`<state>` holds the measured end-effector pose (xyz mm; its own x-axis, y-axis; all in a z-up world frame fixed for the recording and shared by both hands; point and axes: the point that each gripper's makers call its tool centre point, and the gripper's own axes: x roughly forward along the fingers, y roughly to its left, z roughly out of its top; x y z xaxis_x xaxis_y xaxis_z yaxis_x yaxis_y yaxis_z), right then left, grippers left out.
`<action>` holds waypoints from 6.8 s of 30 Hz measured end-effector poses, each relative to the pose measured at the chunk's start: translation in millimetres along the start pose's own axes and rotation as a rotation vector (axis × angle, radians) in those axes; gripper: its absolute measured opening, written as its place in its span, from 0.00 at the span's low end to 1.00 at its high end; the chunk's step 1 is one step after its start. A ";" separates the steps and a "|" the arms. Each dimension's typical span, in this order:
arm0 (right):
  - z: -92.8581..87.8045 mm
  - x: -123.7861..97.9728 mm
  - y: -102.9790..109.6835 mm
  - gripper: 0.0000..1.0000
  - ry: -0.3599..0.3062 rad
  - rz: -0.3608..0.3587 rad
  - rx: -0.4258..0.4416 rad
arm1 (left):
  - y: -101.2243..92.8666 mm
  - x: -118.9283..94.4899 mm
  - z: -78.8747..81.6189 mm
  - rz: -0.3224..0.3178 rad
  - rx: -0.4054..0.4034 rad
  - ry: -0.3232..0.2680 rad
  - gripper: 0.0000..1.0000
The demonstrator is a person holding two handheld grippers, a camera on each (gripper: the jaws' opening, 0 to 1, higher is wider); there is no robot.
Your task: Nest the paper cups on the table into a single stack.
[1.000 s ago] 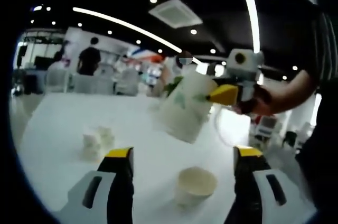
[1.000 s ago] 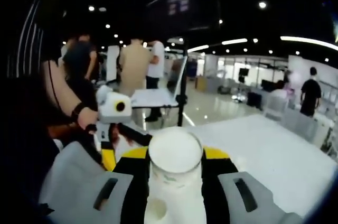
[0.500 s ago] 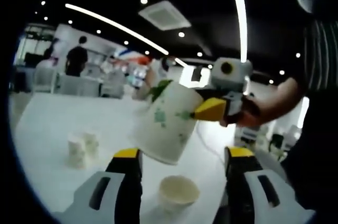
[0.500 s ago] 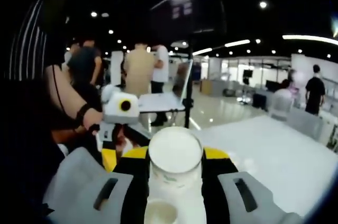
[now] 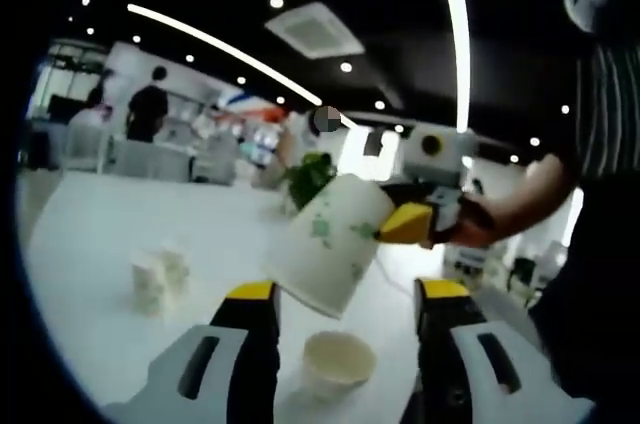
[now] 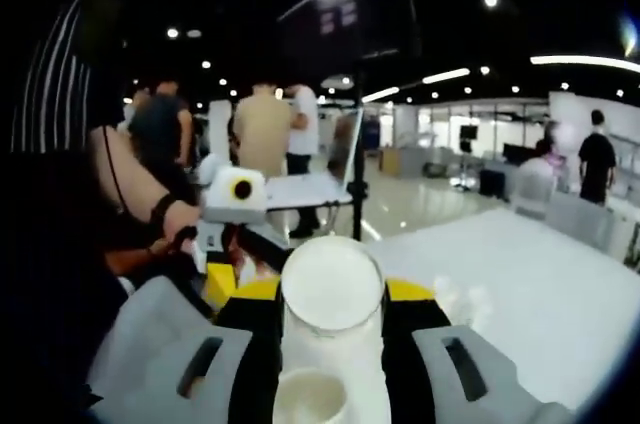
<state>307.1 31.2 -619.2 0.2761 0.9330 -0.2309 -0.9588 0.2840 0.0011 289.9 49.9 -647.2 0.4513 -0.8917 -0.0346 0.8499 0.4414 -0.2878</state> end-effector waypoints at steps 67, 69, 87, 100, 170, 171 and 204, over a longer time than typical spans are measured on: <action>-41.4 -8.5 23.3 0.34 0.037 0.077 0.021 | -18.5 -9.6 25.9 -0.118 -0.053 0.044 0.10; -41.7 -7.7 24.8 0.34 0.037 0.082 0.021 | -20.2 -10.0 28.4 -0.131 -0.056 0.047 0.09; -34.3 -8.6 26.0 0.31 -0.013 0.073 0.028 | -48.3 -0.8 52.4 -0.226 0.116 0.202 0.01; -32.0 -11.5 21.4 0.34 -0.034 0.042 0.030 | -51.6 6.4 47.7 -0.237 0.242 0.319 0.00; -99.9 -160.5 -77.9 1.00 -0.039 -0.561 0.154 | -44.6 21.2 -2.9 -0.321 0.362 0.623 0.00; -101.6 -161.1 -78.3 1.00 -0.036 -0.565 0.159 | -43.8 21.7 -4.5 -0.322 0.371 0.630 0.00; -124.3 -169.6 -82.4 0.99 -0.101 -0.633 0.250 | -45.0 38.4 -33.2 -0.391 0.626 0.994 0.00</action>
<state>331.0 -177.9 -701.0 0.7946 0.5829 -0.1697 -0.5697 0.8125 0.1233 259.9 -7.5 -667.4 -0.0321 -0.5431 -0.8390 0.9881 -0.1435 0.0551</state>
